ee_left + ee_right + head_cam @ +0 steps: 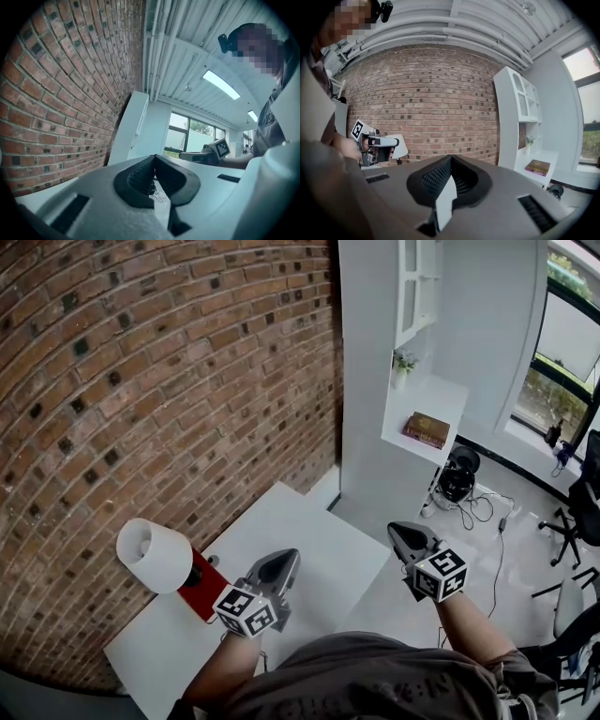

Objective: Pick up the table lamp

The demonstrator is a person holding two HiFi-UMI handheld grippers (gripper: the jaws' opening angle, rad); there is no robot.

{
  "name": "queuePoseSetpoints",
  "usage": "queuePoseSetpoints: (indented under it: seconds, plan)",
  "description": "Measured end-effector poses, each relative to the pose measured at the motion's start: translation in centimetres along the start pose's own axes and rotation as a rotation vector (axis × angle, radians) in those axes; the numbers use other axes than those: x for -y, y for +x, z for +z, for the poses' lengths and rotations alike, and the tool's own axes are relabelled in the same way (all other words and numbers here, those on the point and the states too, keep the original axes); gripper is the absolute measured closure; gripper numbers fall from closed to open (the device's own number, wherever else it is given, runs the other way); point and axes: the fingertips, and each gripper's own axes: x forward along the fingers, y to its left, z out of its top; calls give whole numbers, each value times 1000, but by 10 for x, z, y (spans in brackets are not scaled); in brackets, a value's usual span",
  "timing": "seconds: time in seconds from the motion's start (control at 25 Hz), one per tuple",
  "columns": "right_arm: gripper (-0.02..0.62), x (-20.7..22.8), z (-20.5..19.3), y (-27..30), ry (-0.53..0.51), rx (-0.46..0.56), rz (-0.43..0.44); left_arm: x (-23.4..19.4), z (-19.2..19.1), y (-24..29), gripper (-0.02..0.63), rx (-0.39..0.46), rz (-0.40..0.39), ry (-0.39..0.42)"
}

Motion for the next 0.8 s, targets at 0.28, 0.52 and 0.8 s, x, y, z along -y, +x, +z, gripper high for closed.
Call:
queuePoseSetpoints:
  seconds: [0.28,0.52,0.8]
  plan:
    - [601,5,-3,7,-3,-10,9,-4,-3,3,601,2,10,-3]
    - [357,-3,1,13,34,17,105,-7,-4,4,601,9,16,-11]
    - [304,-14,8,23,-20,3,168,-9,-2,-6,601,16,54,-9]
